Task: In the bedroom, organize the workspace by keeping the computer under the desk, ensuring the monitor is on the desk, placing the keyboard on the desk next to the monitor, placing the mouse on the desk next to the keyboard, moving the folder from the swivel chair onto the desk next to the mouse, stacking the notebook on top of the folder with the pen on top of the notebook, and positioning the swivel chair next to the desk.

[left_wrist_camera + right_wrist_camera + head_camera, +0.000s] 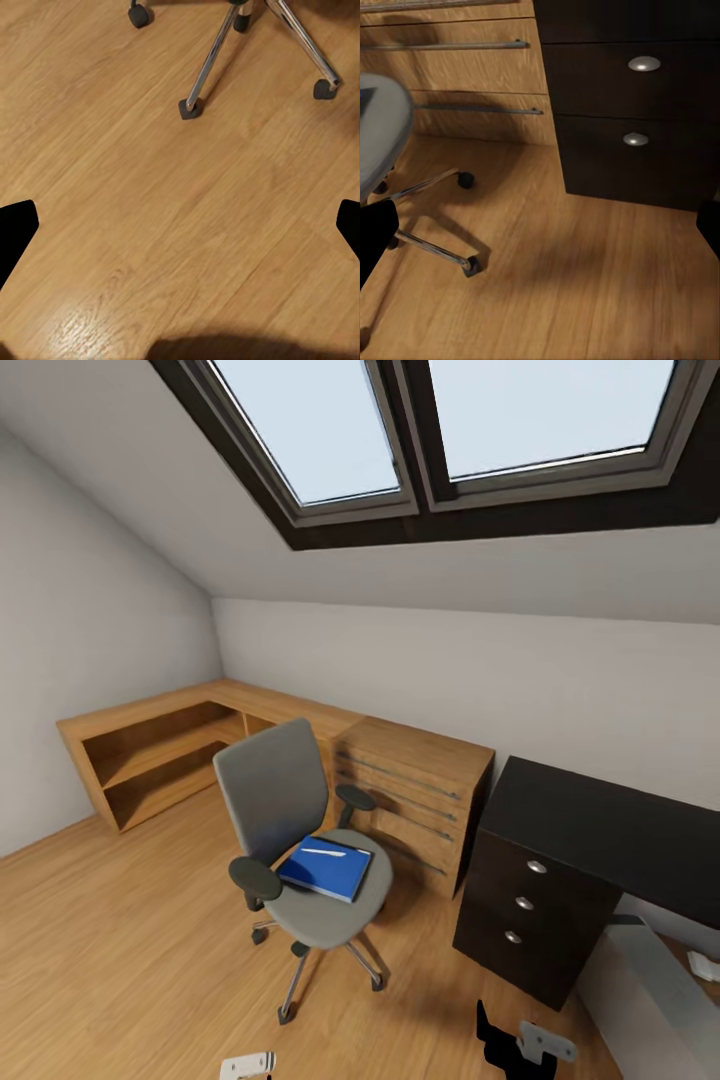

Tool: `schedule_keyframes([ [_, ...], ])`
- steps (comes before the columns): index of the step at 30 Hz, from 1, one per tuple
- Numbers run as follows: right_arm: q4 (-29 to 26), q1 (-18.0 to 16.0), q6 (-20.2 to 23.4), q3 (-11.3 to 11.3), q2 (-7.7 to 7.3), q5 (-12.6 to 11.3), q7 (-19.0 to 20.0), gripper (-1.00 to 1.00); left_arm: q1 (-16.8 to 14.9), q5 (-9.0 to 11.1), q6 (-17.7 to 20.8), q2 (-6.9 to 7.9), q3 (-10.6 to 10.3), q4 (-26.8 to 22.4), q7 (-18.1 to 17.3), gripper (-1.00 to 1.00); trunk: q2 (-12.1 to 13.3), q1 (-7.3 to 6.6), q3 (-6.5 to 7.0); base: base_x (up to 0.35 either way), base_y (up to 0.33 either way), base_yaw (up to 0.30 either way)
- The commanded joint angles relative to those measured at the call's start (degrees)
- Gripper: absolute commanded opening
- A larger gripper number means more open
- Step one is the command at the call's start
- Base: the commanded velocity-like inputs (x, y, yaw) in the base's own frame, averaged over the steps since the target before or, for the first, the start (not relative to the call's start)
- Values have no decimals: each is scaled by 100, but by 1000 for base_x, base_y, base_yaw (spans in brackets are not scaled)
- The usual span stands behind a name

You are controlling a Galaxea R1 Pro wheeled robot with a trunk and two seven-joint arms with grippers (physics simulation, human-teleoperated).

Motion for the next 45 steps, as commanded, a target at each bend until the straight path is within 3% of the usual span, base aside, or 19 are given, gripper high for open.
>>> schedule_keyframes([
  [1,5,-4,-14,-51,5,-22,42,100,-5,61,-27,5,-48,3,41,100,36,-22,11,0,0,0],
  [12,3,-4,-11,-60,8,-34,-5,100,-2,62,-28,5,-48,3,41,100,477,-263,187,0,0,-93],
  [45,2,-4,-23,-48,7,-4,-84,100,0,68,-28,5,-48,3,41,100,1801,-988,616,0,0,-218],
])
